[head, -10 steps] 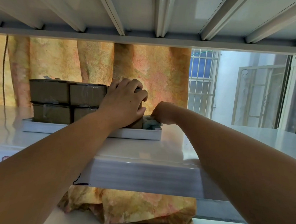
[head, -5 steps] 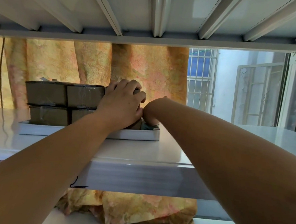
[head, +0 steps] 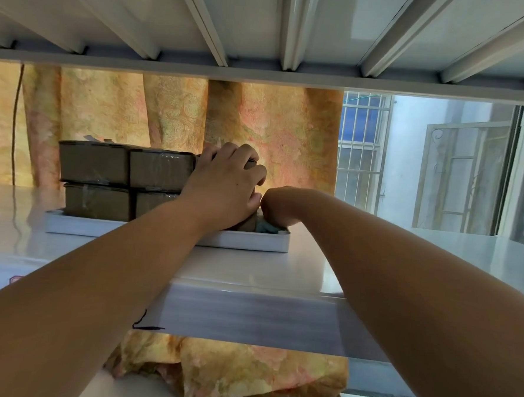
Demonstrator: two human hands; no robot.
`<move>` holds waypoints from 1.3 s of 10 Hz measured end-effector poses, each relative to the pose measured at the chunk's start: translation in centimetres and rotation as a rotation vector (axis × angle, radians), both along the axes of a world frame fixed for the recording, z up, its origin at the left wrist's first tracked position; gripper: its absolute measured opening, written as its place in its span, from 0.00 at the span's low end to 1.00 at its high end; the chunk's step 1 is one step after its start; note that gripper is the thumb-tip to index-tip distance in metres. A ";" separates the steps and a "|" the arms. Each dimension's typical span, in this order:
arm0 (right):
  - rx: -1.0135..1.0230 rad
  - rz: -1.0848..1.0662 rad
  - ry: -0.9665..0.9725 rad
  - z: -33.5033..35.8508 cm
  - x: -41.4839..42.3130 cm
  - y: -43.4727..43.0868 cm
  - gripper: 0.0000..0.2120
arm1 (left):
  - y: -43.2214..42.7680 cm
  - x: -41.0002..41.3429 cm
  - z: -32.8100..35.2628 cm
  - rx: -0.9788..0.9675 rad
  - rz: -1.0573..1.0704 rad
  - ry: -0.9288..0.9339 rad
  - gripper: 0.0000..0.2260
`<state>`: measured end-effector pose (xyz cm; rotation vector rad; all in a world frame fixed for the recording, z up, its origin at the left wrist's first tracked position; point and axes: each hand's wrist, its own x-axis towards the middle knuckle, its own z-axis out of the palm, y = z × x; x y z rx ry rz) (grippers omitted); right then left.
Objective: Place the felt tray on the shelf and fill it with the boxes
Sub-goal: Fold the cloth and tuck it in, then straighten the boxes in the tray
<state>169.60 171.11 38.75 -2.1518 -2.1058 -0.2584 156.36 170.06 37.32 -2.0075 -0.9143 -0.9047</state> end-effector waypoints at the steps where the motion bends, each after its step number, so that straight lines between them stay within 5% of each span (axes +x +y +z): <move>1: 0.075 0.012 0.102 -0.5 0.7 -0.4 0.14 | -0.1 0.0 0.0 0.001 -0.003 -0.005 0.11; 2: 0.039 0.075 0.129 -0.1 2.2 -1.0 0.11 | -0.2 0.0 0.0 -0.013 -0.002 -0.012 0.11; 3: 0.090 0.057 0.590 0.5 3.0 -2.1 0.14 | -0.3 0.0 0.0 -0.019 -0.008 -0.022 0.11; 9: -0.242 -0.057 0.390 1.8 3.1 -3.6 0.07 | -0.5 0.0 -0.2 -0.017 0.005 0.005 0.11; 11: -0.225 -0.045 0.054 2.1 0.7 -3.7 0.07 | -0.6 0.1 -0.2 -0.023 0.006 0.008 0.12; 12: -0.191 -0.012 -0.110 2.3 -0.9 -3.7 0.17 | -0.6 0.0 -0.2 -0.023 0.007 0.011 0.12; 13: -0.214 0.037 -0.031 2.4 -0.1 -3.8 0.09 | -0.4 0.0 -0.1 -0.017 0.005 0.006 0.11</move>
